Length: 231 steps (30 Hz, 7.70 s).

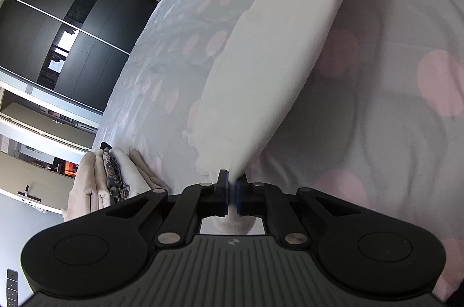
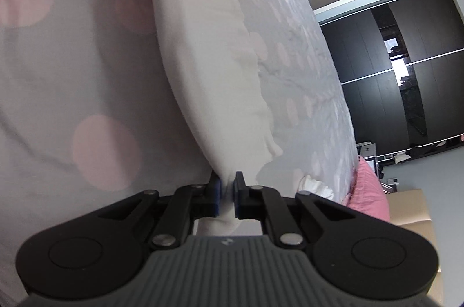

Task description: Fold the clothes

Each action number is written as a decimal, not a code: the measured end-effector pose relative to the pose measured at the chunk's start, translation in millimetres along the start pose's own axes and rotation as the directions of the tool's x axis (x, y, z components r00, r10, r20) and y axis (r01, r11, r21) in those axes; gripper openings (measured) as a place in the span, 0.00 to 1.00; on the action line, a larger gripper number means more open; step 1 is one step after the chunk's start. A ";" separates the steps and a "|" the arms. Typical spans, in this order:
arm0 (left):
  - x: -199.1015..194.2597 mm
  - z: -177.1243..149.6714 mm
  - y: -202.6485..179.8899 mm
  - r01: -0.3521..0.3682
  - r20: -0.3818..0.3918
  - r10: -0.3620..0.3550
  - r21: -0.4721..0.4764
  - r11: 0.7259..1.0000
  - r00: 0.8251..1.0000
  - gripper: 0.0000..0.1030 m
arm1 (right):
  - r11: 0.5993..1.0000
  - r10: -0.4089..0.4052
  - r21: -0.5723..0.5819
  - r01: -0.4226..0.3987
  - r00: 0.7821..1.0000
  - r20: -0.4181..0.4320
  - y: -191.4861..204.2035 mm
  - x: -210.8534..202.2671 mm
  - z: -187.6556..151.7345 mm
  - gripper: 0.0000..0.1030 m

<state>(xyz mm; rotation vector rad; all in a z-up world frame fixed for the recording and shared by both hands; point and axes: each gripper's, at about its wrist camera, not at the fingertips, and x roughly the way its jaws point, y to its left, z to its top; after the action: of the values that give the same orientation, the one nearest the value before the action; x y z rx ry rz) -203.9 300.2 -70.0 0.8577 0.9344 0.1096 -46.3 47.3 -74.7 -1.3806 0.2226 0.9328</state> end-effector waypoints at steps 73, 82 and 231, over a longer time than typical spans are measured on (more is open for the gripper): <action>102.2 4.1 67.6 0.094 -0.046 -0.207 -0.783 0.615 0.977 0.43 | 0.109 0.427 0.990 -0.090 0.903 0.035 -98.9 133.8 -66.6 0.15; 92.3 -9.6 74.5 0.115 -0.024 -0.234 -0.820 0.561 0.972 0.30 | -0.040 0.410 0.989 -0.143 0.900 0.147 -133.0 98.2 -37.4 0.15; 91.8 -66.0 115.7 0.144 0.048 -0.299 -0.941 0.307 0.953 0.51 | 0.228 0.414 0.908 -0.352 0.879 0.237 -32.9 53.3 114.8 0.55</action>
<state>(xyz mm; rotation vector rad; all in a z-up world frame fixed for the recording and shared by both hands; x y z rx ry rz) -165.6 457.4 -70.7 -0.4227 0.9082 0.4358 -33.1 176.4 -57.9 -0.1844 1.0439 0.8984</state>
